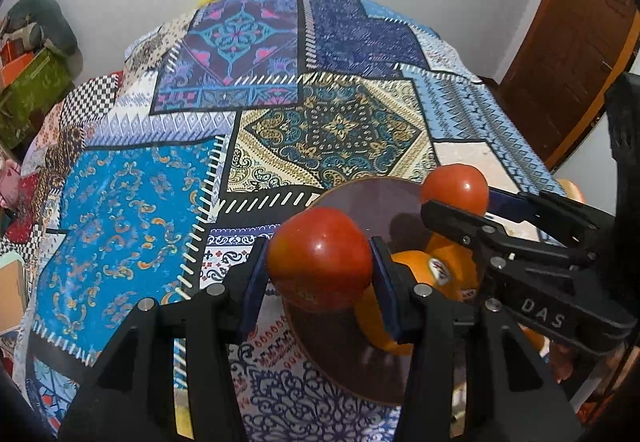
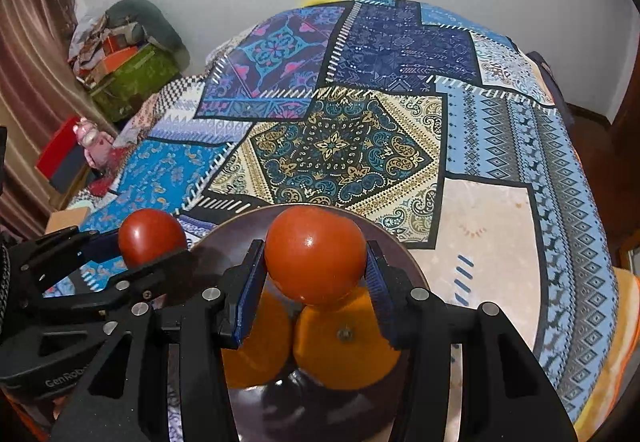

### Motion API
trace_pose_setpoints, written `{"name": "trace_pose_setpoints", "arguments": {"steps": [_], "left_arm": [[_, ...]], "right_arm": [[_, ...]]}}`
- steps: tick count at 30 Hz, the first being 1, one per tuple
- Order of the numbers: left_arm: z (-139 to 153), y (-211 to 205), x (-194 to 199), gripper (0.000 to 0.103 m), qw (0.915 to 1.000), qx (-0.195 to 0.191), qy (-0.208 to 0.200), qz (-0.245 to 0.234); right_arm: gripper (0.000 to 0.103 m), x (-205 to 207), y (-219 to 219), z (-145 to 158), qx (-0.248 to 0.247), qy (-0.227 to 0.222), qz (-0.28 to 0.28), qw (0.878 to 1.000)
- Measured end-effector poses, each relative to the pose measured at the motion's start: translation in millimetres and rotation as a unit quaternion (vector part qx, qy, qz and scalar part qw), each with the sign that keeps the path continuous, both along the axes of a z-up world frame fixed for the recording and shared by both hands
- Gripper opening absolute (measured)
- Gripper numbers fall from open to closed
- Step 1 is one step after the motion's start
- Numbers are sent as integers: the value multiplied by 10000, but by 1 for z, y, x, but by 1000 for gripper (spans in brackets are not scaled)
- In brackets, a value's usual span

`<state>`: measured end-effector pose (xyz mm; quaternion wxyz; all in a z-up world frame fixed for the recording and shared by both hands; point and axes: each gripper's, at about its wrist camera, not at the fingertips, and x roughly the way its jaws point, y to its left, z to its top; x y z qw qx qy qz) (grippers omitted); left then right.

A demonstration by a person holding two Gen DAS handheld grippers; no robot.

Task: Organize fruits
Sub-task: 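Carry both red tomatoes onto the plate beside the oranges with both grippers, then open both grippers to release the tomatoes on the plate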

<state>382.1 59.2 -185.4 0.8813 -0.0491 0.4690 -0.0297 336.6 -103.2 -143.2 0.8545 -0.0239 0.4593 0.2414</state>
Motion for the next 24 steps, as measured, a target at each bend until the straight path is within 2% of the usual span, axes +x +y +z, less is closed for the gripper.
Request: {"name": "trace_pose_setpoints", "arguments": {"steps": [7, 13, 20, 24], "left_arm": [[-19, 4, 14, 49, 9997, -124, 194, 109], [-25, 3, 16, 49, 9994, -129, 298, 90], [-14, 0, 7, 50, 9995, -225, 224, -3], [7, -6, -14, 50, 9999, 40, -44, -130]], "right_arm": [[46, 9, -1, -12, 30, 200, -16, 9998], [46, 8, -2, -9, 138, 179, 48, 9997], [47, -1, -9, 3, 144, 60, 62, 9999], [47, -15, -14, 15, 121, -91, 79, 9999]]}}
